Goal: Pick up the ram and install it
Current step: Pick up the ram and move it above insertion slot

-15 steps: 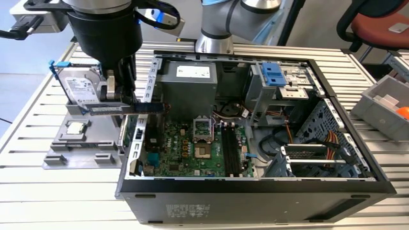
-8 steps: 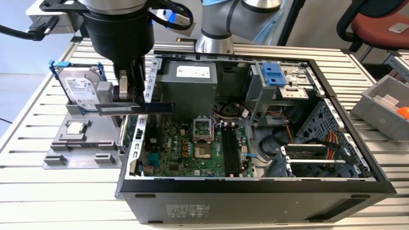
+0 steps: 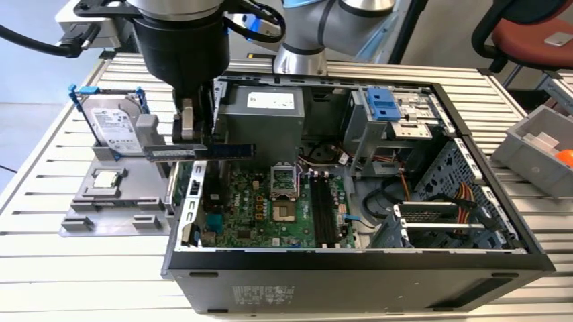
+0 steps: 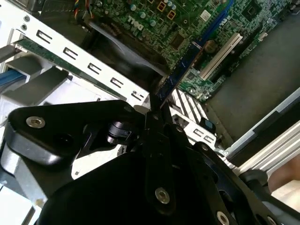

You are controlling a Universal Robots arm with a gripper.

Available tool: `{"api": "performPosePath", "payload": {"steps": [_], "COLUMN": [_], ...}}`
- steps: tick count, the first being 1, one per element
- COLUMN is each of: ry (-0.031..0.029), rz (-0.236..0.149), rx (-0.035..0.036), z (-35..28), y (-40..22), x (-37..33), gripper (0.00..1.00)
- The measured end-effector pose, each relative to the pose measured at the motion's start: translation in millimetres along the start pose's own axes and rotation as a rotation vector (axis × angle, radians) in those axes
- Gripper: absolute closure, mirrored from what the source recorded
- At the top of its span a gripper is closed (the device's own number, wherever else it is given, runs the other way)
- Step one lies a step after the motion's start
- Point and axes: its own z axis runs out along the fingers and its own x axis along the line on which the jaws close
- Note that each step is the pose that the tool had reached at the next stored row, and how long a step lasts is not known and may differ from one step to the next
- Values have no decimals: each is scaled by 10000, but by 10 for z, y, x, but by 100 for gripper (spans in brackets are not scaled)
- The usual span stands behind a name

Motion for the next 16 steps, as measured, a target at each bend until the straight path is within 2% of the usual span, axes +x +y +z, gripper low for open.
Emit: {"api": "performPosePath", "payload": {"steps": [1, 2, 16], "ry": [0, 0, 0], "rz": [-1, -1, 0], "rx": [-3, -4, -9], "z": [-1, -2, -5], "y": [-75, -122, -366], "x": [3, 5, 16], "gripper": [100, 100, 100]}}
